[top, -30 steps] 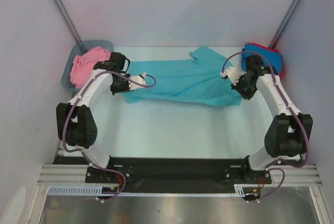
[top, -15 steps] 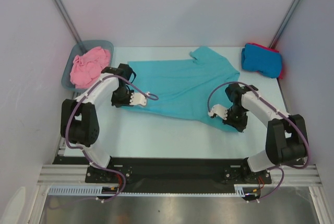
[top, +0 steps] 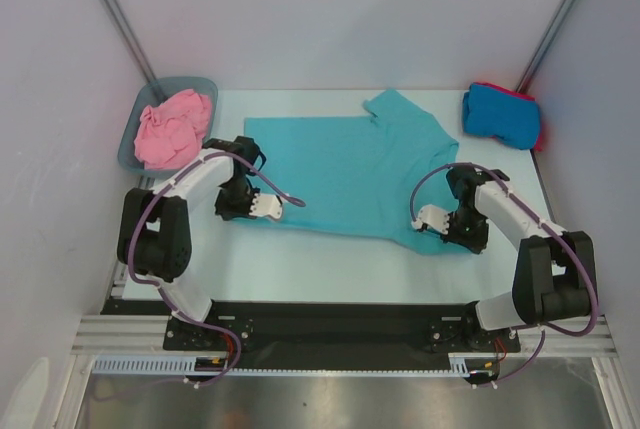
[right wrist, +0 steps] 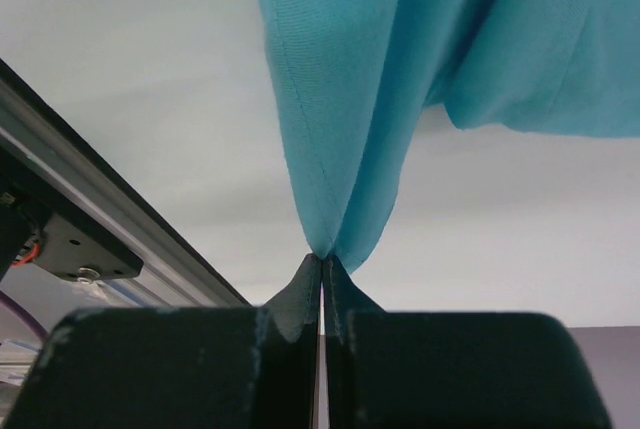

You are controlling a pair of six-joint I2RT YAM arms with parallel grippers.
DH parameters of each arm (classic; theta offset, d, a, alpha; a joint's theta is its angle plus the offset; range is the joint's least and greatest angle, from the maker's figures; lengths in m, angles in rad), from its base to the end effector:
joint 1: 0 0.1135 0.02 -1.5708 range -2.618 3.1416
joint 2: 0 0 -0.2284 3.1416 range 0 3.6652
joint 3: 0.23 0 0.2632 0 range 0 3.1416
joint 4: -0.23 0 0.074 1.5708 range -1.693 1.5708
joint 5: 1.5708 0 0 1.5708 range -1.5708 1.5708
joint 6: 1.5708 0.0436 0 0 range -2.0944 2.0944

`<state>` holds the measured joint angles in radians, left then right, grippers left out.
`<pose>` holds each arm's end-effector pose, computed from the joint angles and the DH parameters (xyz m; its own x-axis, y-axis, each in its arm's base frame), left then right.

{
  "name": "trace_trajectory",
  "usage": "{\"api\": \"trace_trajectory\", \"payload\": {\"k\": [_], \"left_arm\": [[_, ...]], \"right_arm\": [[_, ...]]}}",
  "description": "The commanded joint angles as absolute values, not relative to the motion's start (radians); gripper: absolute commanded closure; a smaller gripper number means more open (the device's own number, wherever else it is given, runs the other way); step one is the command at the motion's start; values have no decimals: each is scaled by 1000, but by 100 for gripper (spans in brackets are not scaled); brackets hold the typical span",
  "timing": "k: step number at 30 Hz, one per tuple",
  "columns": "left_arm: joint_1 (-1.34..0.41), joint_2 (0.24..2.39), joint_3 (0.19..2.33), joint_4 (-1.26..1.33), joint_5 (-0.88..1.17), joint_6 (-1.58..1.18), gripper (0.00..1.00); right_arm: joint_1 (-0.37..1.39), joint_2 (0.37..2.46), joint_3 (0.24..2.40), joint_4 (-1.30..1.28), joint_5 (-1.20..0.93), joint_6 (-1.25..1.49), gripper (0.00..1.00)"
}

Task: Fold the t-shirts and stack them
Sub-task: Fold the tshirt

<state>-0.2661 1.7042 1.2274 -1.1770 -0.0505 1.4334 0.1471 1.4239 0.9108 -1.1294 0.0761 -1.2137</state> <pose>0.2860 -0.0757 0.1584 0.1325 0.9893 0.0612 0.9889 -0.1278 -0.0752 0.2289 0.0306 0.1487 -0.2029 -0.9745 0.0961 -0.9774 0.2075 0.0406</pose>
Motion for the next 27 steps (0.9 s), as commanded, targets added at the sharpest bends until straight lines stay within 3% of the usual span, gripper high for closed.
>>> {"api": "trace_trajectory", "payload": {"k": [1, 27], "left_arm": [[-278, 1698, 1215, -1204, -55, 1447, 100], [-255, 1775, 1325, -1045, -49, 1341, 100]], "right_arm": [[109, 1411, 899, -1141, 135, -1272, 100], [46, 1571, 1094, -772, 138, -1213, 100]]}}
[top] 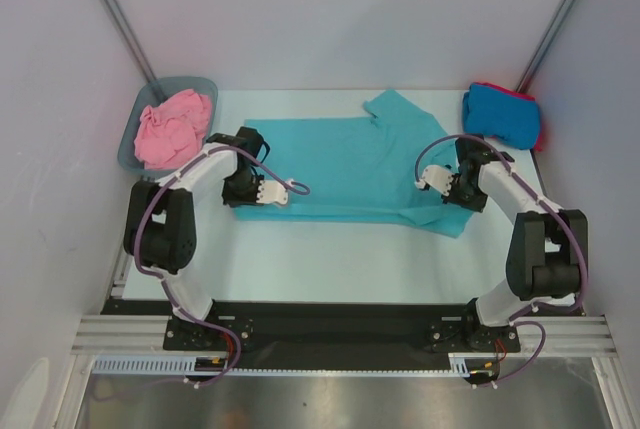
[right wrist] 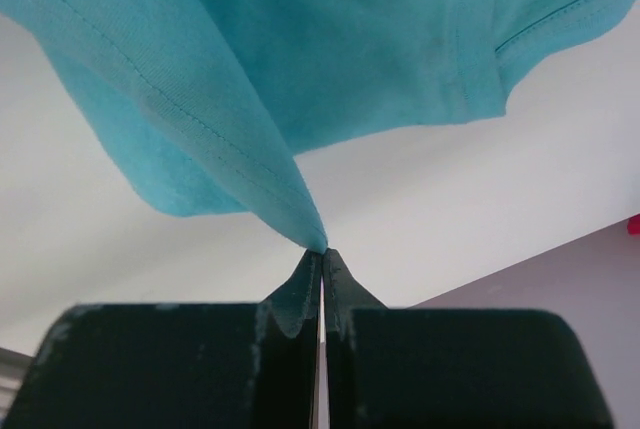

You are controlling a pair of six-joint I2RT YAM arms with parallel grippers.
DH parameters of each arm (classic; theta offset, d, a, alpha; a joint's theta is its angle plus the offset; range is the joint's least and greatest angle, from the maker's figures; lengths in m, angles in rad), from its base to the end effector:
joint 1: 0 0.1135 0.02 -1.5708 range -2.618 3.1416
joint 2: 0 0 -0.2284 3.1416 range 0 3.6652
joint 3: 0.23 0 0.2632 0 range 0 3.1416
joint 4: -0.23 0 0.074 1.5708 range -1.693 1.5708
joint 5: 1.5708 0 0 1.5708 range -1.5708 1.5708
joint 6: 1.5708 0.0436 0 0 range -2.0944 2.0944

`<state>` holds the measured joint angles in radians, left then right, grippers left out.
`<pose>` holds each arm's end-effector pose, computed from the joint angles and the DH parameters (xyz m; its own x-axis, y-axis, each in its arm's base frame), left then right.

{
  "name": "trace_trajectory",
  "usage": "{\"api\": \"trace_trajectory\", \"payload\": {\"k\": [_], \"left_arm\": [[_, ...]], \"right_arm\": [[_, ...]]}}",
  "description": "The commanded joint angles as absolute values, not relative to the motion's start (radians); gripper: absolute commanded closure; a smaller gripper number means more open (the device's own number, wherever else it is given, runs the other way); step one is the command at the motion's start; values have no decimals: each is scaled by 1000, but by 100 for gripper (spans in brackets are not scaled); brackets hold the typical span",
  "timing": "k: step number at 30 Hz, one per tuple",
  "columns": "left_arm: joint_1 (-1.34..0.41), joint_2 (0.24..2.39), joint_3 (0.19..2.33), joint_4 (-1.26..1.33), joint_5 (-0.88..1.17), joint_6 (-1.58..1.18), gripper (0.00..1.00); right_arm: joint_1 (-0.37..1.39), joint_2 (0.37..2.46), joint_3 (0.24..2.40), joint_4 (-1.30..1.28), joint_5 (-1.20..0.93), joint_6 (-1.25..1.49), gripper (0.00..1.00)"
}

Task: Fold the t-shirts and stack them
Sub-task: Fold the tshirt

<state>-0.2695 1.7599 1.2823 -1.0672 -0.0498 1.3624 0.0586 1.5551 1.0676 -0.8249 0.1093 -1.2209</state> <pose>0.3101 -0.0834 0.1558 0.0596 0.9973 0.0433 0.9975 -0.0612 0.0357 0.3007 0.0129 0.1614 -0.3023 -0.9531 0.0115 -0.9171 0.2876 -0.2762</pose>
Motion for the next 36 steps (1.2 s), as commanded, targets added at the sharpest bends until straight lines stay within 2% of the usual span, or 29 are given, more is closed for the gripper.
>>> {"api": "trace_trajectory", "payload": {"k": [1, 36], "left_arm": [[-252, 1776, 1327, -1042, -49, 1338, 99], [-202, 1888, 1494, -936, -17, 1232, 100]], "right_arm": [[43, 1577, 1095, -758, 140, -1213, 100], [12, 1715, 1172, -572, 178, -1192, 100]]}}
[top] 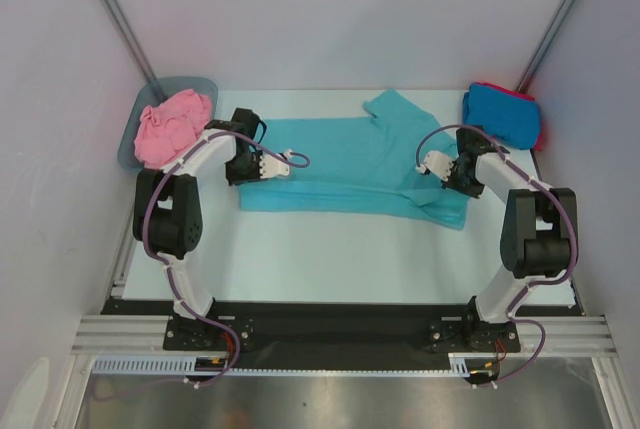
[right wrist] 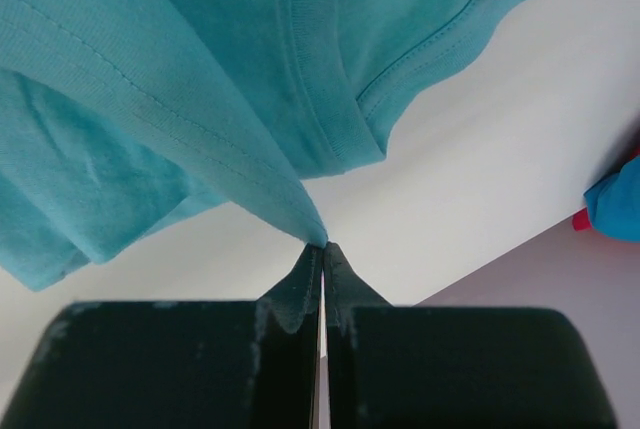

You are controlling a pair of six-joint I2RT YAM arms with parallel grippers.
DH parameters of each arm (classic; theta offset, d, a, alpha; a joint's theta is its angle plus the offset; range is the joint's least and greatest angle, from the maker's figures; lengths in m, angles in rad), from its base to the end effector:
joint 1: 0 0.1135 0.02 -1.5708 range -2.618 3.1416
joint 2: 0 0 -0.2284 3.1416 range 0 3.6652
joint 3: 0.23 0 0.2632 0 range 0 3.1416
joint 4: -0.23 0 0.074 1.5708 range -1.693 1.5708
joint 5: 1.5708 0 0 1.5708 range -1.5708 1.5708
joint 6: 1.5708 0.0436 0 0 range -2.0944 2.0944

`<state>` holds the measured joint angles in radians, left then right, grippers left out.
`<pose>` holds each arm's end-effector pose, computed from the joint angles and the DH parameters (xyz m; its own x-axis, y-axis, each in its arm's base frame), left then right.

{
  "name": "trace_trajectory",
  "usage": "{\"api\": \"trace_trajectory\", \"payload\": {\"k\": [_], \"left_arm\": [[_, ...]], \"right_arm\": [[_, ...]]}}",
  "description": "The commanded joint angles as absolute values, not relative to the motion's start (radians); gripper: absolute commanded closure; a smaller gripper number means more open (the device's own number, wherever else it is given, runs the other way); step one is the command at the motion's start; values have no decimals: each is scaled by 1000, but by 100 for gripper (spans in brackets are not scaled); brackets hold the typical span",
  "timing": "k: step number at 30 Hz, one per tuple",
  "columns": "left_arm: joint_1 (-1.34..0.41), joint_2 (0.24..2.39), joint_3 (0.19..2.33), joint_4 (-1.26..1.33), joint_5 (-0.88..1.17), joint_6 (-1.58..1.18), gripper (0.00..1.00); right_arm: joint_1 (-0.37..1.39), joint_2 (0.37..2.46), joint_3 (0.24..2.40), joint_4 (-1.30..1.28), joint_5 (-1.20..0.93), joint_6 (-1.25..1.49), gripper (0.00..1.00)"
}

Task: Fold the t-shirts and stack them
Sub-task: Fold the tshirt

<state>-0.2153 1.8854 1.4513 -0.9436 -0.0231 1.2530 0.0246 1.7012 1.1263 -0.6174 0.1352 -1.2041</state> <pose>0.3626 -0.0783 0.1619 -0.1008 0.9942 -0.0384 0.9761 0.1063 0.1894 0.3408 0.0025 0.1421 -0.3568 -0.9341 -0.0156 -0.8581 0.3343 -0.3899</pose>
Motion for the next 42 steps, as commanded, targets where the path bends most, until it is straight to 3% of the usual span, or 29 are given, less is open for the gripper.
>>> {"api": "trace_trajectory", "payload": {"k": [1, 42], "left_arm": [[-202, 1888, 1494, -934, -17, 1230, 100], [-233, 1942, 1534, -885, -26, 1229, 100]], "right_arm": [[12, 1721, 1173, -572, 176, -1192, 100], [23, 1804, 1261, -434, 207, -1175, 100]]}}
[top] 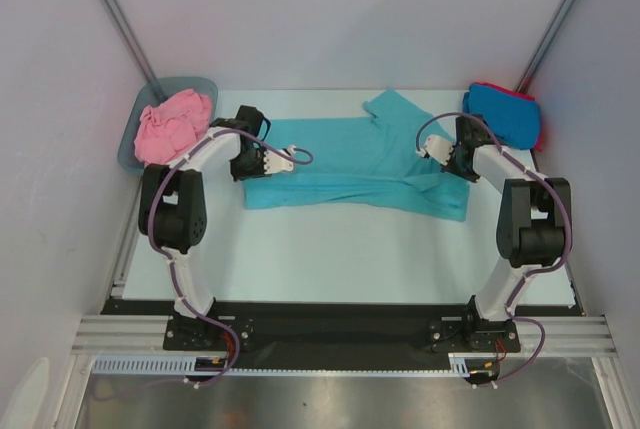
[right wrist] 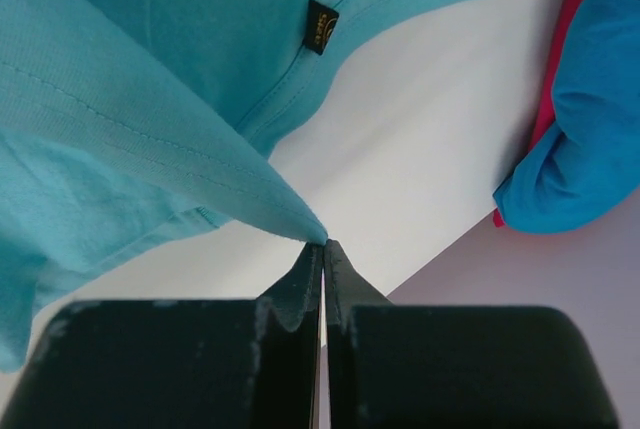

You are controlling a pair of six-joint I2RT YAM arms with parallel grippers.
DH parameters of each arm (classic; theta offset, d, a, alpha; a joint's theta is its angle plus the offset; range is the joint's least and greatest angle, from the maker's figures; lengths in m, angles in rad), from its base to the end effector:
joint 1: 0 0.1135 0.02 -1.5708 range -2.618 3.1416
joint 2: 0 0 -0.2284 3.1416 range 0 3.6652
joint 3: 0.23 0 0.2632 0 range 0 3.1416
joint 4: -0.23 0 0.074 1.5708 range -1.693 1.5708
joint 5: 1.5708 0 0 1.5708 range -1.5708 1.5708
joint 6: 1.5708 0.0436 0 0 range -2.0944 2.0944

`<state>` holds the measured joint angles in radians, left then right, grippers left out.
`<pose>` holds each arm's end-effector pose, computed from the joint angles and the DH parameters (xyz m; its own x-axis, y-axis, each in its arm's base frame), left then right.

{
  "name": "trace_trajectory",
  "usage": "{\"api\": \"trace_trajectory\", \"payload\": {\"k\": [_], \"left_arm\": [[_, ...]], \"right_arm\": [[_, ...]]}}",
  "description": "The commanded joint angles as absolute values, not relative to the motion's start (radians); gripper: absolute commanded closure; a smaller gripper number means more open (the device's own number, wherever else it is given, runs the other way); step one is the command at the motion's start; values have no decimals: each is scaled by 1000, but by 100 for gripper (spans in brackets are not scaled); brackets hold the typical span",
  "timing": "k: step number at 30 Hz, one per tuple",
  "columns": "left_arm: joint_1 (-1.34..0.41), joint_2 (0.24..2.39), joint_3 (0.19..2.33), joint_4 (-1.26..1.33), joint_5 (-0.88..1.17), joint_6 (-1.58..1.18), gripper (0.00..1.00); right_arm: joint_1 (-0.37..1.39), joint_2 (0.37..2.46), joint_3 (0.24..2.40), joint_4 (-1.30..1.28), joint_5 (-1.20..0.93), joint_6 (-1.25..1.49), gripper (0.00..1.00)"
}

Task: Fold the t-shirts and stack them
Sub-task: Fold the tshirt

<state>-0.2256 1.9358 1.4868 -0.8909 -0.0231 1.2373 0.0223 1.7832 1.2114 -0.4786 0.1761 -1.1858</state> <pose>0.3758 -0.0852 0.1552 -0.1041 0.9931 -0.0537 0.9680 0.1136 0.2236 0.3743 0.0007 0.1471 -0.3861 -0.9213 -0.0459 -0.7794 0.3525 -0.5179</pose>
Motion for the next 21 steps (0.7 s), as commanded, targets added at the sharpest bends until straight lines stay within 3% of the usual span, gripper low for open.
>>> {"api": "trace_trajectory", "payload": {"k": [1, 21], "left_arm": [[-235, 1947, 1537, -885, -26, 1229, 100], [-253, 1971, 1554, -885, -25, 1227, 100]], "right_arm": [[28, 1807, 1265, -433, 206, -1172, 100], [94, 1873, 1347, -356, 225, -1167, 100]]}}
